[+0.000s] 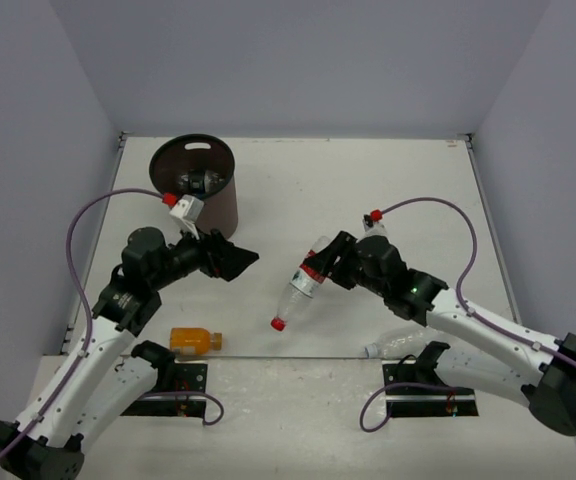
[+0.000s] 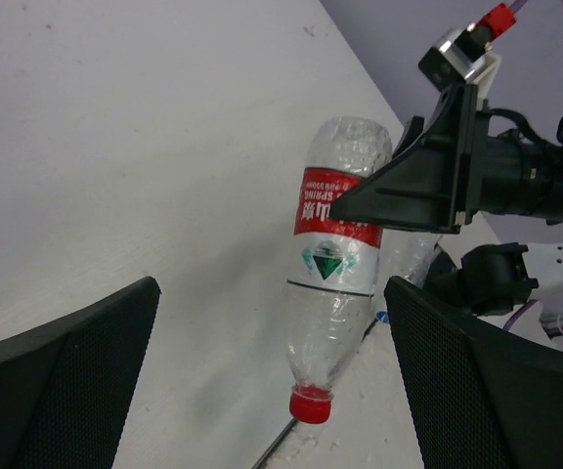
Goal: Put the plastic bottles in the bin
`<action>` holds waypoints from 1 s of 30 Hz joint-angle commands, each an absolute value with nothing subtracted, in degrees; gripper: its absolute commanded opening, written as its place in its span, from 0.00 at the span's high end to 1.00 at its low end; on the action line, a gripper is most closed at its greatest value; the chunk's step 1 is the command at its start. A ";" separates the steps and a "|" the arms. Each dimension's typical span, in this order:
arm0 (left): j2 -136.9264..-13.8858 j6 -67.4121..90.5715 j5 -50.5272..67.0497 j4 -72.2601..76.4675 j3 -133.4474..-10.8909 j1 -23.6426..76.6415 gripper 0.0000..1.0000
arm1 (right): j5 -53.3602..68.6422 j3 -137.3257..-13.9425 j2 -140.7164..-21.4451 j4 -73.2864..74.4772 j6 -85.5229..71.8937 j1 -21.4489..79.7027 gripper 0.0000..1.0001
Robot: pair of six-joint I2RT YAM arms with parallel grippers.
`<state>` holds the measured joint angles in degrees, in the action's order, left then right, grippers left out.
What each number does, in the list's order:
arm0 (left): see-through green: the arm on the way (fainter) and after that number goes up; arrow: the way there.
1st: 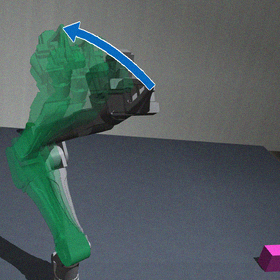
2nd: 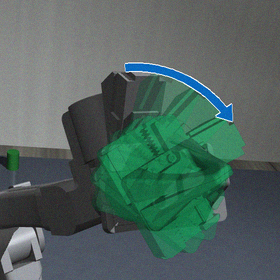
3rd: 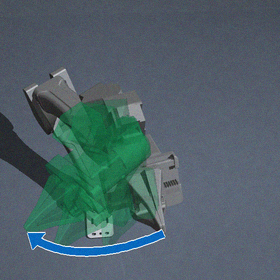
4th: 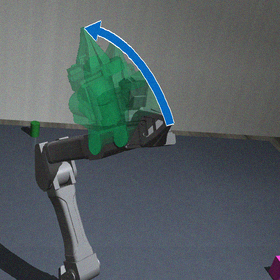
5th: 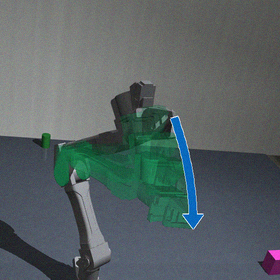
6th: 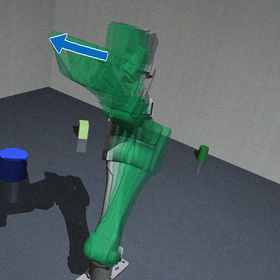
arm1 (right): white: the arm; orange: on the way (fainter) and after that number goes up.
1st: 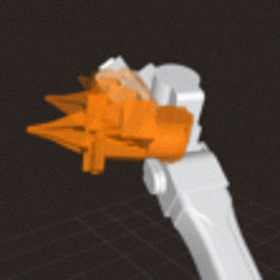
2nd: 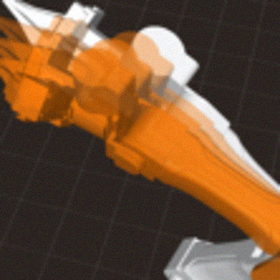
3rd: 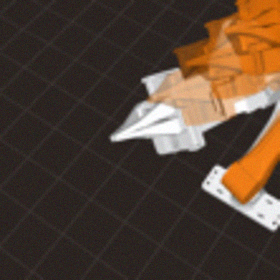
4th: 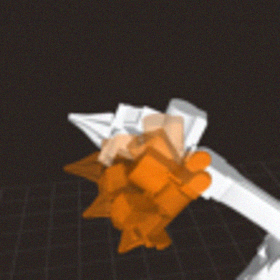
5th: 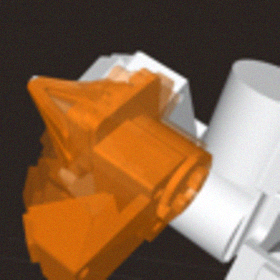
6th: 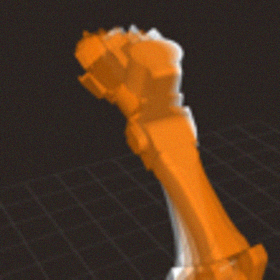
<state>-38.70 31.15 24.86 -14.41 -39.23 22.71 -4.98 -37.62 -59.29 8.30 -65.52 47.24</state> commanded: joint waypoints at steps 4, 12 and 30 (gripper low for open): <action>-47.03 33.17 21.08 -2.12 -39.18 41.32 0.00 | -11.82 -42.40 -51.17 10.01 -58.10 47.46 0.79; -61.29 29.96 15.92 1.60 -44.00 50.34 0.00 | -7.63 -43.02 -47.31 11.09 -59.38 47.46 0.79; -60.88 29.65 0.18 -6.83 -49.59 52.53 1.00 | -16.60 -48.07 -47.55 28.28 -65.21 47.46 0.01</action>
